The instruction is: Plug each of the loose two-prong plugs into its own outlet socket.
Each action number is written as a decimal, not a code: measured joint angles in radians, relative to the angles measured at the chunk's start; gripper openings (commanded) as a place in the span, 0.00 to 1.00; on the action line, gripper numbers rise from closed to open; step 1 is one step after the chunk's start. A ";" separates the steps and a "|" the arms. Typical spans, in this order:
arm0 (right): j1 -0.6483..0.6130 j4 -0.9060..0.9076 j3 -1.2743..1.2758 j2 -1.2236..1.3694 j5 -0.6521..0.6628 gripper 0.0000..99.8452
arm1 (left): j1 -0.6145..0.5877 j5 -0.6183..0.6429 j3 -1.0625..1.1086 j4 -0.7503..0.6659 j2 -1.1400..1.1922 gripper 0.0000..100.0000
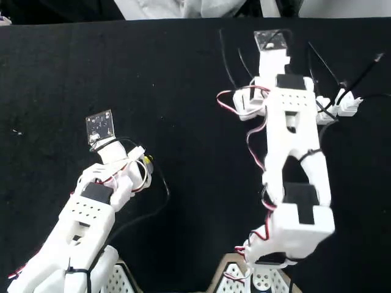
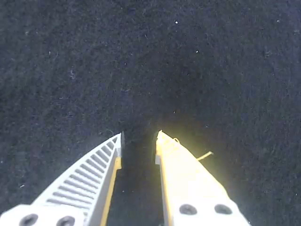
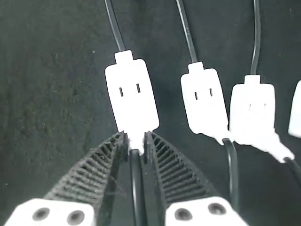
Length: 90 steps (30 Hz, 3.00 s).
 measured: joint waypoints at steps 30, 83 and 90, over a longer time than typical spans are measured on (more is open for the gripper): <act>0.029 0.239 -0.410 0.299 -0.029 0.30 | 0.000 0.000 0.000 0.000 0.000 0.13; -0.173 0.267 0.764 -1.367 -0.051 0.05 | 0.000 -0.126 0.037 0.000 -0.012 0.05; -0.209 0.241 0.999 -1.674 -0.072 0.05 | 0.002 -0.132 0.037 0.078 -0.032 0.03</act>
